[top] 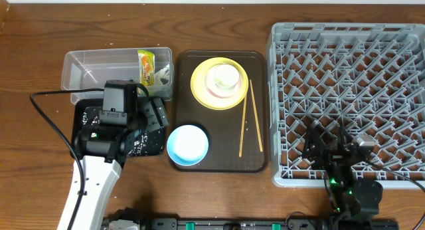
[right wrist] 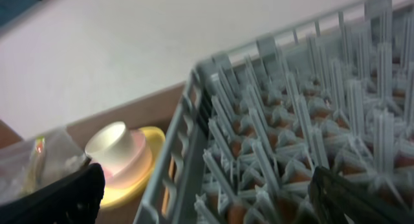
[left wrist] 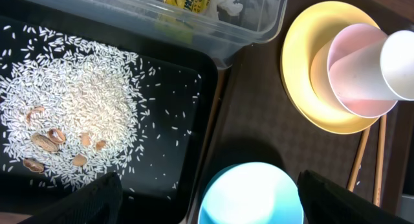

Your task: Sort waste into correct bins and load items into the dishwasher rack

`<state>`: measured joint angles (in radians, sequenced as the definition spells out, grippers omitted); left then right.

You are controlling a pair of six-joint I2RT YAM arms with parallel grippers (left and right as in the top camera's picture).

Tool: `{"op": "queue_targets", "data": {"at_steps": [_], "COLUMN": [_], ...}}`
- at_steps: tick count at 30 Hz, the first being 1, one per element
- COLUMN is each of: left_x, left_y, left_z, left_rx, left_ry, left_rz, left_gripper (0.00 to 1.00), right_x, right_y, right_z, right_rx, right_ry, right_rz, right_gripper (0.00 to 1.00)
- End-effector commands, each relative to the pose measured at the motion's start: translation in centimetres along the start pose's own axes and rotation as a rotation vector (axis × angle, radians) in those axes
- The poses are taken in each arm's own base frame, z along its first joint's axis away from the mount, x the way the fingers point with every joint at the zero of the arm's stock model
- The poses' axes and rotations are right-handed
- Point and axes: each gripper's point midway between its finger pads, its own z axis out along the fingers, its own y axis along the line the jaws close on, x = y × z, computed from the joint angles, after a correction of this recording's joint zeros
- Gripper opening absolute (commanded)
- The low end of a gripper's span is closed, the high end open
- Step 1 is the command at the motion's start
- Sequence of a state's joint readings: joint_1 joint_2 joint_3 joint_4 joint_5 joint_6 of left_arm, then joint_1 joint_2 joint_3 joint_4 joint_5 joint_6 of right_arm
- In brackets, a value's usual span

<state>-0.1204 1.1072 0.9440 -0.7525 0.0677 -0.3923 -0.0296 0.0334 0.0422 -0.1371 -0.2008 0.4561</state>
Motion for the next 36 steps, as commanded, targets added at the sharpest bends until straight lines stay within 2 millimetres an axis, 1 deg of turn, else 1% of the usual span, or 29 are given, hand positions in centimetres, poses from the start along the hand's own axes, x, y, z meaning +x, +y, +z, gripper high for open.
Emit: {"op": "queue_targets", "data": {"at_steps": [1, 4, 7, 9, 11, 13, 15, 16, 17, 19, 20, 23, 25, 26, 28, 31, 33, 36], "left_x": [-0.7, -0.7, -0.7, -0.7, -0.7, -0.7, -0.7, -0.7, -0.7, -0.7, -0.7, -0.7, -0.7, -0.7, -0.7, -0.7, -0.7, -0.7], "left_y": [0.0, 0.0, 0.0, 0.0, 0.0, 0.0, 0.0, 0.0, 0.0, 0.0, 0.0, 0.0, 0.0, 0.0, 0.0, 0.0, 0.0, 0.0], "left_z": [-0.5, -0.5, -0.5, -0.5, -0.5, -0.5, -0.5, -0.5, -0.5, -0.5, -0.5, -0.5, -0.5, -0.5, -0.5, -0.5, -0.5, -0.5], "left_rx": [-0.002, -0.002, -0.002, -0.002, -0.002, -0.002, -0.002, -0.002, -0.002, -0.002, -0.002, -0.002, -0.002, -0.002, -0.002, -0.002, -0.002, -0.002], "left_ry": [-0.022, -0.022, -0.022, -0.022, -0.022, -0.022, -0.022, -0.022, -0.022, -0.022, -0.022, -0.022, -0.022, -0.022, -0.022, -0.022, -0.022, -0.022], "left_rz": [-0.001, -0.001, -0.001, 0.000, -0.001, -0.001, 0.000, -0.001, -0.001, 0.000, -0.001, -0.001, -0.001, -0.001, -0.001, -0.001, -0.001, -0.001], "left_gripper": [0.89, 0.89, 0.89, 0.89, 0.89, 0.89, 0.89, 0.89, 0.89, 0.89, 0.89, 0.89, 0.89, 0.89, 0.89, 0.89, 0.89, 0.89], "right_x": [-1.0, -2.9, -5.5, -7.1, -8.2, -8.8, -8.8, -8.5, -8.2, -6.9, -6.3, -3.1, -0.5, 0.4, 2.7, 5.9, 7.1, 8.2], "right_y": [1.2, 2.3, 3.9, 5.4, 7.0, 8.9, 11.1, 12.4, 13.3, 16.0, 16.9, 20.4, 22.3, 22.9, 24.3, 25.8, 26.1, 25.7], "right_z": [-0.2, 0.3, 1.7, 3.2, 4.9, 6.7, 8.5, 9.6, 10.2, 11.9, 12.3, 13.4, 13.3, 13.2, 12.5, 11.3, 10.8, 10.4], "right_rx": [-0.015, -0.002, 0.003, -0.011, -0.026, -0.048, -0.076, -0.093, -0.105, -0.153, -0.172, -0.252, -0.304, -0.323, -0.357, -0.389, -0.390, -0.351], "right_ry": [0.055, 0.106, 0.195, 0.288, 0.392, 0.495, 0.593, 0.646, 0.673, 0.743, 0.760, 0.822, 0.866, 0.882, 0.935, 1.013, 1.046, 1.073], "right_rz": [-0.002, -0.028, -0.039, -0.040, -0.023, -0.010, -0.007, -0.013, -0.019, -0.045, -0.055, -0.100, -0.151, -0.174, -0.206, -0.240, -0.256, -0.287], "right_gripper": [0.99, 0.99, 0.99, 0.99, 0.99, 0.99, 0.99, 0.99, 0.99, 0.99, 0.99, 0.99, 0.99, 0.99, 0.99, 0.99, 0.99, 0.99]}}
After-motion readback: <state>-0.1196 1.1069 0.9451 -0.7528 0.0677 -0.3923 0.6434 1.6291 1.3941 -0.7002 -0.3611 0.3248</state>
